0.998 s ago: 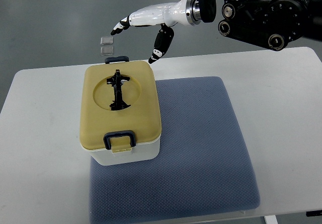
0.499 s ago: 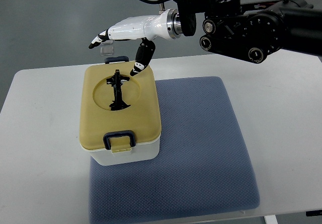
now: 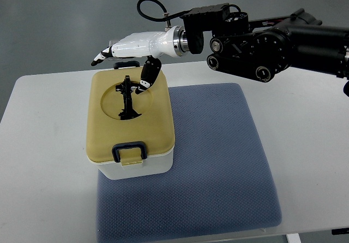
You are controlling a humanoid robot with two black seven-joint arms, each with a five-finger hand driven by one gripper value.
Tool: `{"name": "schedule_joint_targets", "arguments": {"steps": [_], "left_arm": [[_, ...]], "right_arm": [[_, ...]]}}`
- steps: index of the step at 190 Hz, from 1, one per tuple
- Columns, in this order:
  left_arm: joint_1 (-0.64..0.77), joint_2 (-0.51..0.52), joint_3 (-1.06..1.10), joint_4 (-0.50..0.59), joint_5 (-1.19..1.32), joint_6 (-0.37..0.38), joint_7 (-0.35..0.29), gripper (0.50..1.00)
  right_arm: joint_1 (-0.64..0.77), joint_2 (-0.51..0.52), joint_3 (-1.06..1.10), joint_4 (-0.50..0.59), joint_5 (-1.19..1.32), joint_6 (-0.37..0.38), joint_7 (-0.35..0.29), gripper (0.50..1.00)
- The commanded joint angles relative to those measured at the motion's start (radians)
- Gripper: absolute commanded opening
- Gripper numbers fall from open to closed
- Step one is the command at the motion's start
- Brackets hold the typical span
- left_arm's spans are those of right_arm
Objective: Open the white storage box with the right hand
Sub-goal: 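Lower the right hand and grasp the black handle on the lid, then lift the yellow lid off the box with the right hand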
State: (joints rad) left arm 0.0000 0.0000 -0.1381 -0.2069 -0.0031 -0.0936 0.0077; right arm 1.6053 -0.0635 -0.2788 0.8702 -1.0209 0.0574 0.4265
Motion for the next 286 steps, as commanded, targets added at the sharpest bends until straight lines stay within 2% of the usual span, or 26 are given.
{"name": "schedule_joint_targets", "arguments": {"steps": [1, 21, 64, 74, 81, 92, 99, 111, 143, 166, 193, 238, 286], "left_arm": [[0.0, 0.0, 0.0, 0.0, 0.0, 0.0, 0.0, 1.0], [0.0, 0.0, 0.0, 0.0, 0.0, 0.0, 0.0, 1.0], [0.0, 0.0, 0.0, 0.001, 0.002, 0.0, 0.0, 1.0], [0.0, 0.0, 0.0, 0.001, 0.0, 0.0, 0.0, 1.0], [0.0, 0.0, 0.0, 0.001, 0.002, 0.0, 0.0, 1.0], [0.0, 0.0, 0.0, 0.001, 0.0, 0.0, 0.0, 1.0], [0.0, 0.0, 0.0, 0.001, 0.0, 0.0, 0.0, 1.0], [0.0, 0.0, 0.0, 0.001, 0.0, 0.0, 0.0, 1.0], [0.0, 0.0, 0.0, 0.001, 0.0, 0.0, 0.0, 1.0], [0.0, 0.0, 0.003, -0.002, 0.002, 0.0, 0.0, 1.0], [0.0, 0.0, 0.005, -0.005, 0.0, 0.0, 0.0, 1.0], [0.0, 0.0, 0.003, -0.009, 0.002, 0.0, 0.0, 1.0], [0.002, 0.0, 0.003, -0.013, 0.002, 0.0, 0.0, 1.0]], "right_arm": [[-0.021, 0.016, 0.0, -0.016, 0.001, -0.027, 0.0, 0.901], [-0.041, 0.019, 0.0, -0.02, 0.001, -0.041, 0.0, 0.852], [-0.073, 0.027, 0.001, -0.022, 0.001, -0.085, 0.014, 0.825], [-0.077, 0.027, 0.001, -0.02, 0.001, -0.088, 0.015, 0.772], [-0.079, 0.027, 0.001, -0.02, 0.002, -0.09, 0.017, 0.701], [-0.077, 0.025, 0.003, -0.02, 0.004, -0.094, 0.018, 0.627], [-0.077, 0.025, 0.003, -0.02, 0.002, -0.102, 0.018, 0.554], [-0.076, 0.025, 0.003, -0.019, 0.002, -0.114, 0.018, 0.503], [-0.073, 0.025, 0.012, -0.016, 0.004, -0.126, 0.023, 0.5], [-0.065, 0.019, 0.02, 0.0, 0.015, -0.176, 0.025, 0.5], [-0.044, -0.006, 0.023, 0.024, 0.016, -0.185, 0.026, 0.5], [-0.008, -0.151, 0.029, 0.138, 0.018, -0.182, 0.04, 0.5], [-0.015, -0.369, 0.027, 0.236, 0.002, -0.176, 0.061, 0.5]]}}
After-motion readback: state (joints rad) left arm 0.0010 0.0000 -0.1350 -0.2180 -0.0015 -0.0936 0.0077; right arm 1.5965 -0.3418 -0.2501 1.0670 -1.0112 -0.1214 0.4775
